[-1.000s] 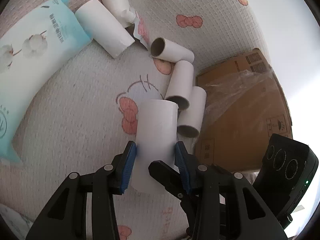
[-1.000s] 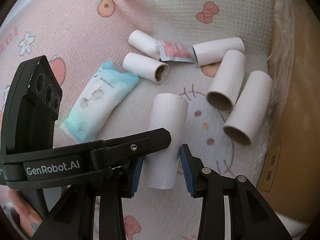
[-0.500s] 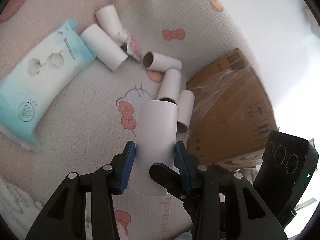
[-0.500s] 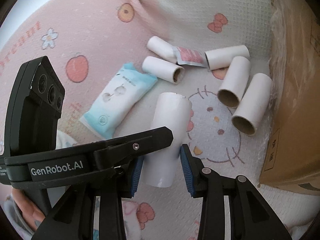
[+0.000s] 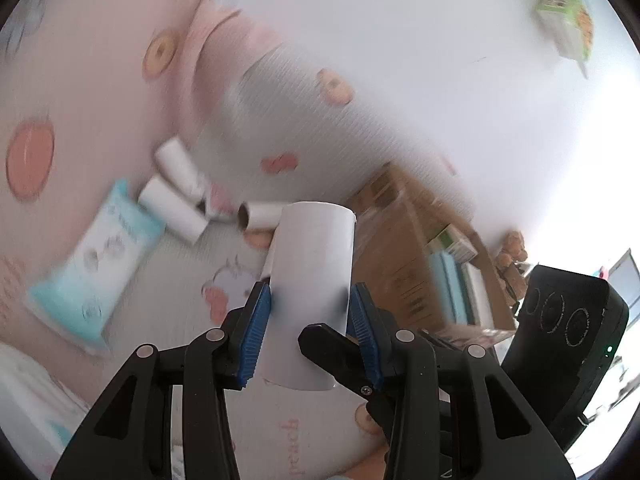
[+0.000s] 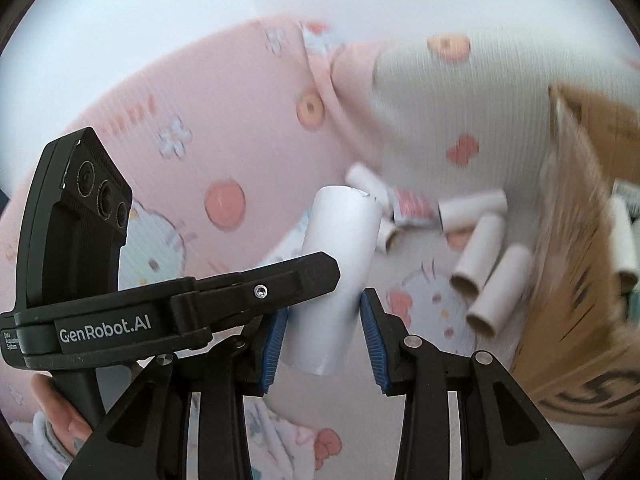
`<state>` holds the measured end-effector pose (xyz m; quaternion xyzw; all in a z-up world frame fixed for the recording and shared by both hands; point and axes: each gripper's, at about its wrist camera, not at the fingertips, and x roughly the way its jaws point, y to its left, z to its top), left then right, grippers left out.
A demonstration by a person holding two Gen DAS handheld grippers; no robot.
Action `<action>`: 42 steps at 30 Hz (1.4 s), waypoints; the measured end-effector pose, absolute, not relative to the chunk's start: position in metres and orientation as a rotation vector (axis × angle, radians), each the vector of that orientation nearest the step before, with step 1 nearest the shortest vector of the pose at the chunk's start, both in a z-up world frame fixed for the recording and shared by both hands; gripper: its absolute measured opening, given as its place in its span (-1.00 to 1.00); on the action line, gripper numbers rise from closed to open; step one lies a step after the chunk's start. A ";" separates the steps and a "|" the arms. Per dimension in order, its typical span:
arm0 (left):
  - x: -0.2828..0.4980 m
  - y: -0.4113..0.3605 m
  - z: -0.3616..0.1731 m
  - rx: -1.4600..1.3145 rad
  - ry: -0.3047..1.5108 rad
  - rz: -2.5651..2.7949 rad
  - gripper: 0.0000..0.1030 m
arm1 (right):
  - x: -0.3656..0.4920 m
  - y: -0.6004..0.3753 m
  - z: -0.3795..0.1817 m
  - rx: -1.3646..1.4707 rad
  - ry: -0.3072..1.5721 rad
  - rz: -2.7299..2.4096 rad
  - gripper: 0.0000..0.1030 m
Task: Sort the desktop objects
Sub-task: 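Lift the held white tube with the left gripper toward the cardboard box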
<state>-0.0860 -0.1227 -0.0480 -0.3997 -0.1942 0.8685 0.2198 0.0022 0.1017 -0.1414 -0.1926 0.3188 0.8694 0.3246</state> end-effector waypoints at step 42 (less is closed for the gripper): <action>-0.180 0.122 0.015 -1.054 -0.247 2.130 -0.14 | 0.179 0.179 -0.042 -0.475 0.585 1.970 -0.32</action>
